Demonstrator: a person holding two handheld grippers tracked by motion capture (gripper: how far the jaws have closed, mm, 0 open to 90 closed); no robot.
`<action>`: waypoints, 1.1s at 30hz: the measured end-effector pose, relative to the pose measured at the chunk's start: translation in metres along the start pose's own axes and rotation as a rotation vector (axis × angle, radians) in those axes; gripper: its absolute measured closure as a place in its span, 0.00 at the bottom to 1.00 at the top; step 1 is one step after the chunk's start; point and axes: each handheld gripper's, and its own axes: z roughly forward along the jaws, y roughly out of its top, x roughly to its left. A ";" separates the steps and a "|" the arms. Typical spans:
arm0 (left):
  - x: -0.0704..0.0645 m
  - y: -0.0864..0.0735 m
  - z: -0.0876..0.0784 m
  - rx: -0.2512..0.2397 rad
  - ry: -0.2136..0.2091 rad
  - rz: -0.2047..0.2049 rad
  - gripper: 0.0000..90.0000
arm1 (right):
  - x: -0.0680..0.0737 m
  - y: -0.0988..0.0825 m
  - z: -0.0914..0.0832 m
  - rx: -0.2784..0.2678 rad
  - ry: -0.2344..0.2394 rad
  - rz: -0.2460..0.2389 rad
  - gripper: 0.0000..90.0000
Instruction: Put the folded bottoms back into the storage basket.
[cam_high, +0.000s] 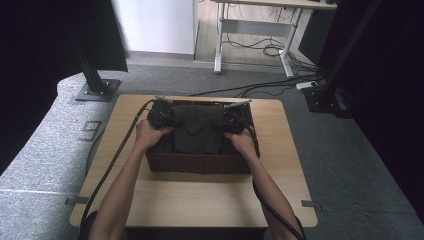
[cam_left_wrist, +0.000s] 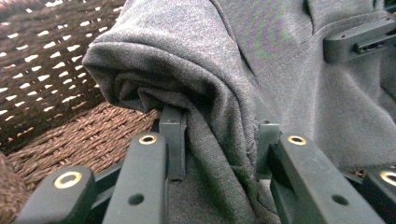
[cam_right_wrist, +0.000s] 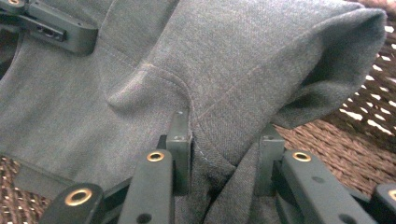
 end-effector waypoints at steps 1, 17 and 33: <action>-0.002 0.001 0.003 0.008 0.014 0.002 0.73 | -0.002 0.000 0.000 0.007 -0.004 0.012 0.73; -0.006 0.006 -0.005 0.028 0.239 0.016 0.30 | -0.018 0.000 -0.011 -0.040 -0.197 -0.012 0.28; -0.023 0.003 -0.020 0.025 0.255 0.131 0.00 | -0.004 -0.002 -0.034 -0.087 -0.149 -0.095 0.06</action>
